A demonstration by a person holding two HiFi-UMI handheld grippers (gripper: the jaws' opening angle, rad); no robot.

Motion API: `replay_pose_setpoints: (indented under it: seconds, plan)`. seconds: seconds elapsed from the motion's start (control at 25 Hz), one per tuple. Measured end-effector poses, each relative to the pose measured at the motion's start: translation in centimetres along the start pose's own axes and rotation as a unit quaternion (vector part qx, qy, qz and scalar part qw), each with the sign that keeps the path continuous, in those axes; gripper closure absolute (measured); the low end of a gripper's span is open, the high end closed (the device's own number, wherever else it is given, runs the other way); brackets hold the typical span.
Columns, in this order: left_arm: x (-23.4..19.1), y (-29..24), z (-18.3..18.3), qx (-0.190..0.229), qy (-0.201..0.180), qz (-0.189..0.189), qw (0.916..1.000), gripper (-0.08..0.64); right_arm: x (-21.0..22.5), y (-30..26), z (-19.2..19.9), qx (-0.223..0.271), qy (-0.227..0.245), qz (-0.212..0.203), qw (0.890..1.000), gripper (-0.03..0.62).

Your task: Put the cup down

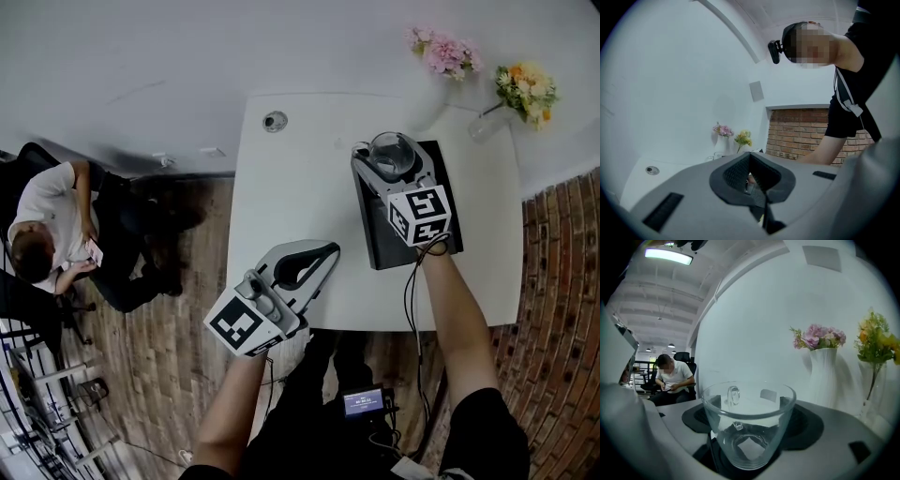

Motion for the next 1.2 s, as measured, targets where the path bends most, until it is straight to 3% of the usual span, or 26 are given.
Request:
replay_pose_setpoints:
  seconds: [0.72,0.92,1.2]
  plan:
    - [-0.2,1.0,-0.2,0.006,0.0,-0.011,0.9999,0.552,0.0,0.1,0.0,0.008,-0.018,-0.001,1.0,0.169]
    - [0.0,1.0,-0.5,0.009,-0.003,-0.01,0.9999,0.552,0.1,0.4,-0.3,0.01,-0.039,-0.012,0.999,0.075]
    - [0.9,0.5,-1.0,0.01,-0.007,-0.003,0.9999,0.552,0.5,2.3,-1.1,0.011,-0.039,0.002,0.999,0.074]
Point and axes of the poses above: the fingertips, and each gripper's own axes: y backward along the fingers, x to its right, z out of its underside, the point moved 6 cm from there along y, backward along the fingers, and after that the axes turned 1 degree about x, right-handed, at the moved point
